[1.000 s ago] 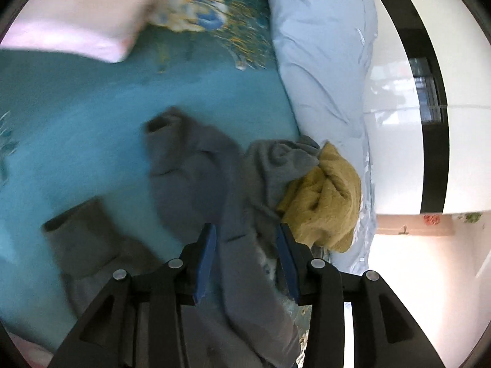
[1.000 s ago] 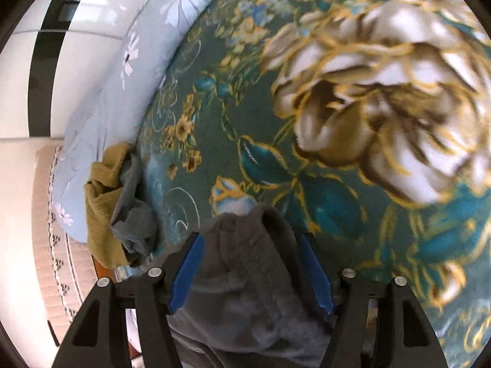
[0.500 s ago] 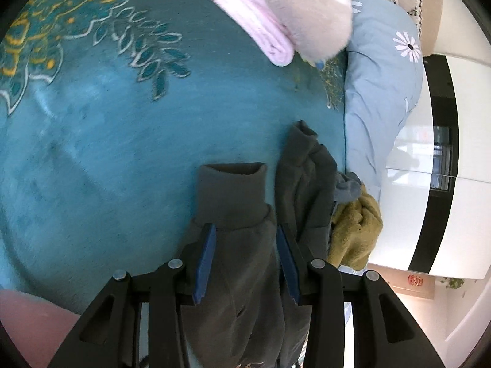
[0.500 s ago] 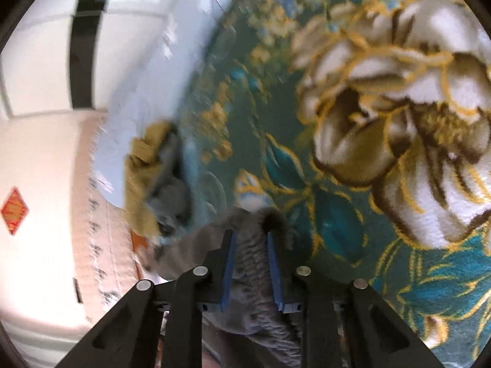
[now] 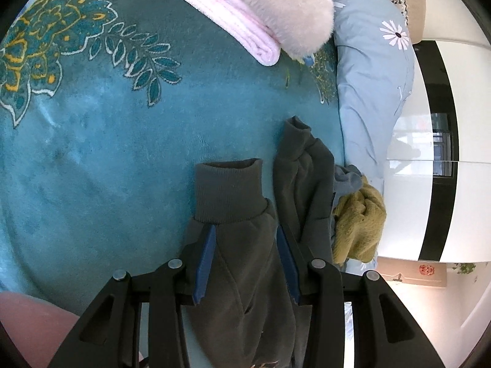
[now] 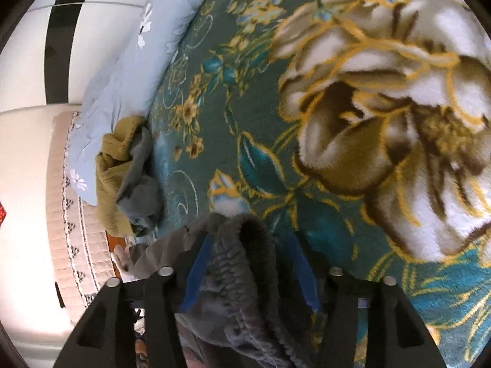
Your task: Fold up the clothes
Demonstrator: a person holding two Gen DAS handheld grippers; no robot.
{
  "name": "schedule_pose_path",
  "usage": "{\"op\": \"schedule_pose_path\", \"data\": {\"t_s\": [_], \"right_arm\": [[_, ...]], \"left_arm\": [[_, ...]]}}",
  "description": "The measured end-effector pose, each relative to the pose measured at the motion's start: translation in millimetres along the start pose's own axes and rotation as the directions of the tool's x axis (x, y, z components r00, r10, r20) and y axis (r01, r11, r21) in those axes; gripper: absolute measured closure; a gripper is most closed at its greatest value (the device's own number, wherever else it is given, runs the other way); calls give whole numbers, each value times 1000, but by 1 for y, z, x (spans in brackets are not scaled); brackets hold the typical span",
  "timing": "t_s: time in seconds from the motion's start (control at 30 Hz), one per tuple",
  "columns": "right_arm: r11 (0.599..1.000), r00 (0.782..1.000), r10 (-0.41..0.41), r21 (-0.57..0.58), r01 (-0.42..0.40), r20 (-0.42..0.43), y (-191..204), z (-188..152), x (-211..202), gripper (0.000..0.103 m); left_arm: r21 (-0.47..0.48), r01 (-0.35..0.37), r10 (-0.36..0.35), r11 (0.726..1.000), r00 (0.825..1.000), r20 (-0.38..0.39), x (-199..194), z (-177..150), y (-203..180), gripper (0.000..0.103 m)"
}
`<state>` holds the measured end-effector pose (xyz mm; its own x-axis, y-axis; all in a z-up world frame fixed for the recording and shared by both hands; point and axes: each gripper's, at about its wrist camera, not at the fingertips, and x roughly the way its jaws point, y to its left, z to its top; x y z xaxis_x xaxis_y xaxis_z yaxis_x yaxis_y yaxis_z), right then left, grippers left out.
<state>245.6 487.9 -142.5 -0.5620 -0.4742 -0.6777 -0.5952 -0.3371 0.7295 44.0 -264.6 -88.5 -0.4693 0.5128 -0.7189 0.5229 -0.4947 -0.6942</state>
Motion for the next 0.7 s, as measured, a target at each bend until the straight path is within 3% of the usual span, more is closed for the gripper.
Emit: {"op": "schedule_pose_path", "data": {"t_s": [0.13,0.33,0.37,0.4,0.47,0.63,0.7], "right_arm": [[998,994,69,7,-69,-84,-5,-6,14,42],[996,995,91,-4,-92,-37,8,1,11,41],[997,997,71,-12,-72,-23,13,0,9,46],[999,999,45,-15,-45,-8,18,-3,7,61],[1000,1000,15,6,-15,25,21,-10,0,78],[997,990,63,-41,-58,124,43,-40,-28,87],[993,976,105,-80,-91,191,58,-49,-49,88]], "left_arm": [[1,-12,12,1000,1000,-4,2,0,0,60],[11,-7,7,1000,1000,-2,-1,-1,1,60],[9,-1,1,1000,1000,1,-3,-1,2,60],[7,6,-6,1000,1000,4,-4,0,2,60],[14,0,0,1000,1000,2,-5,-1,1,60],[40,-22,23,999,1000,-4,-5,-3,-3,60],[53,-28,29,998,1000,-9,-5,-2,-6,60]]}}
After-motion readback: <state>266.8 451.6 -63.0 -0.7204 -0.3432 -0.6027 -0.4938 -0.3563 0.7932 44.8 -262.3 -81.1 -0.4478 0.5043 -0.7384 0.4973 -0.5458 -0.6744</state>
